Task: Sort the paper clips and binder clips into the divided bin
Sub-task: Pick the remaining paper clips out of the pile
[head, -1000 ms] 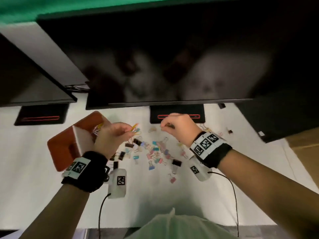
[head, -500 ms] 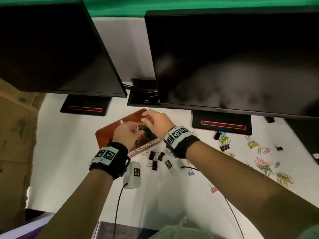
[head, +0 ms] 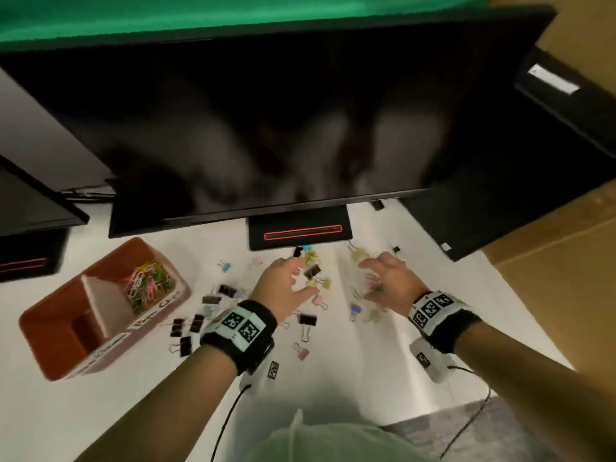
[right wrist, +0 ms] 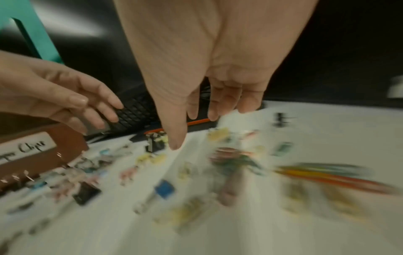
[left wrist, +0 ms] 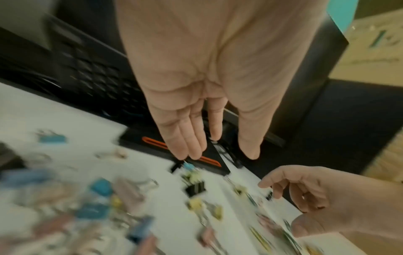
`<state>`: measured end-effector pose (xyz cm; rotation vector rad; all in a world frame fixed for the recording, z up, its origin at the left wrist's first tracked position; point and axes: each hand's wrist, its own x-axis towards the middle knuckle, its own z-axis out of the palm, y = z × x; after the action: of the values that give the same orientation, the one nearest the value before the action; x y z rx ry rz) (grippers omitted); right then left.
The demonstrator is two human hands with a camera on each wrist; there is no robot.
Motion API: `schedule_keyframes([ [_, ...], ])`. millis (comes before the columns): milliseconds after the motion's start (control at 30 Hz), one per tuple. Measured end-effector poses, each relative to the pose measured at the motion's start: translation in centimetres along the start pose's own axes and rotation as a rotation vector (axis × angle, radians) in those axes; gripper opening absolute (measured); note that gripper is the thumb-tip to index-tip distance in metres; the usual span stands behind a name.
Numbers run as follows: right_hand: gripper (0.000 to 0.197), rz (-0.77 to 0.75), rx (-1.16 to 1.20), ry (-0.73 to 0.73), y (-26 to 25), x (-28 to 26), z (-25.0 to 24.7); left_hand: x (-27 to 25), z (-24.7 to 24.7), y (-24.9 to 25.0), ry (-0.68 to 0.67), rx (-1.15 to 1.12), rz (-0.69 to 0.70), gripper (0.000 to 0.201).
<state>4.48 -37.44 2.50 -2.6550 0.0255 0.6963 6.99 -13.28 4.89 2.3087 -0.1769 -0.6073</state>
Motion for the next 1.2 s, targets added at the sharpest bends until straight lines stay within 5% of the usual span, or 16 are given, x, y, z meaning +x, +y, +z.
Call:
schedule_keyframes([
  [100,0.078,0.105,-0.018,-0.018,5.2,-1.8,-0.4,1.8,4.9,2.7,-0.105,0.108,0.053,0.056],
  [300,0.080,0.069,0.061,-0.095,9.9,-2.2,-0.2,4.3,10.8,5.0,-0.222,0.317,0.044,0.072],
  [400,0.072,0.034,0.159,-0.081,9.9,-1.3,0.2,4.4,12.4,5.3,-0.234,0.372,0.024,0.085],
  [567,0.059,-0.097,0.270,-0.051,8.3,1.1,0.5,5.1,13.4,5.5,-0.132,0.209,-0.007,0.061],
  [700,0.070,-0.177,0.195,-0.080,7.7,1.9,0.1,5.5,13.1,5.0,-0.102,0.081,-0.026,0.075],
  [833,0.088,-0.203,0.111,-0.127,7.8,1.9,0.3,5.8,13.5,5.2,-0.161,0.230,0.045,0.095],
  [1200,0.030,-0.234,0.130,-0.024,7.6,3.5,0.7,7.1,13.4,5.5,-0.077,0.209,0.064,0.015],
])
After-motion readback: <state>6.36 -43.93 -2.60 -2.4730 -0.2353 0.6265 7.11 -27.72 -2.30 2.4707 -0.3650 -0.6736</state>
